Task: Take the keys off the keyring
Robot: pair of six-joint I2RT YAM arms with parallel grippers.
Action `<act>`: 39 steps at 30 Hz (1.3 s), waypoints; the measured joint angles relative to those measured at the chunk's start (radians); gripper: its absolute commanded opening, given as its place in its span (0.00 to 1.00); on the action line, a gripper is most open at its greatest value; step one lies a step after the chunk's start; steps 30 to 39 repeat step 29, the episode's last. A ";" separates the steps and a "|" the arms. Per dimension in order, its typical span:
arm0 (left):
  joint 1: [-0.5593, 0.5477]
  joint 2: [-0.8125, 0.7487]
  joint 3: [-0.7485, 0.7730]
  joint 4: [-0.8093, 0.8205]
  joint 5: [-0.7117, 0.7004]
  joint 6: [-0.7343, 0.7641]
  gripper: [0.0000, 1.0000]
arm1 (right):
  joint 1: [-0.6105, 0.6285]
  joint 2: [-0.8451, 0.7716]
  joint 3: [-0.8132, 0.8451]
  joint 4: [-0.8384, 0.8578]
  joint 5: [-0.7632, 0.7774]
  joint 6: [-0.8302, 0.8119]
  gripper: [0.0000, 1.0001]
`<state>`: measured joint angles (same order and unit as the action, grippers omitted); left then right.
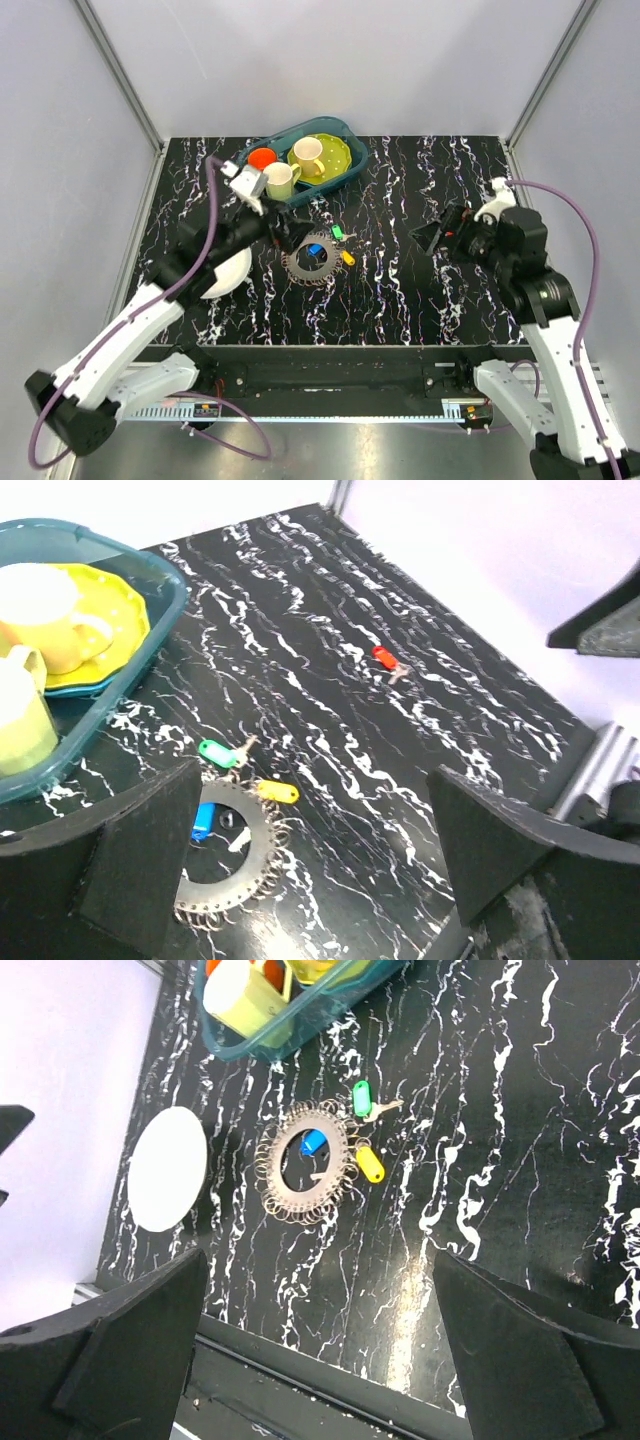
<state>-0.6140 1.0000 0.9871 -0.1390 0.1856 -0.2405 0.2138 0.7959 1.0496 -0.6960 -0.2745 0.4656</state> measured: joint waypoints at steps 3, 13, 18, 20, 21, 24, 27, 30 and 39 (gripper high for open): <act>0.000 -0.151 -0.081 -0.013 0.043 -0.022 0.99 | 0.000 -0.093 -0.031 -0.008 -0.008 0.013 1.00; 0.000 -0.352 -0.196 -0.078 0.074 -0.091 0.99 | 0.000 -0.209 -0.044 -0.058 -0.035 0.030 0.99; 0.000 -0.367 -0.196 -0.078 0.078 -0.105 0.99 | 0.000 -0.215 -0.044 -0.058 -0.035 0.030 1.00; 0.000 -0.370 -0.196 -0.078 0.082 -0.108 0.99 | 0.000 -0.220 -0.044 -0.058 -0.035 0.031 1.00; 0.000 -0.370 -0.196 -0.078 0.085 -0.108 0.99 | 0.000 -0.222 -0.044 -0.058 -0.035 0.031 1.00; 0.000 -0.370 -0.196 -0.078 0.092 -0.108 0.99 | 0.000 -0.228 -0.044 -0.058 -0.035 0.034 1.00; 0.000 -0.370 -0.196 -0.078 0.094 -0.108 0.99 | 0.000 -0.232 -0.044 -0.058 -0.035 0.037 0.99; 0.000 -0.370 -0.196 -0.078 0.096 -0.108 0.99 | 0.000 -0.233 -0.044 -0.058 -0.034 0.037 1.00; 0.000 -0.370 -0.196 -0.078 0.096 -0.108 0.99 | 0.000 -0.233 -0.044 -0.058 -0.034 0.037 1.00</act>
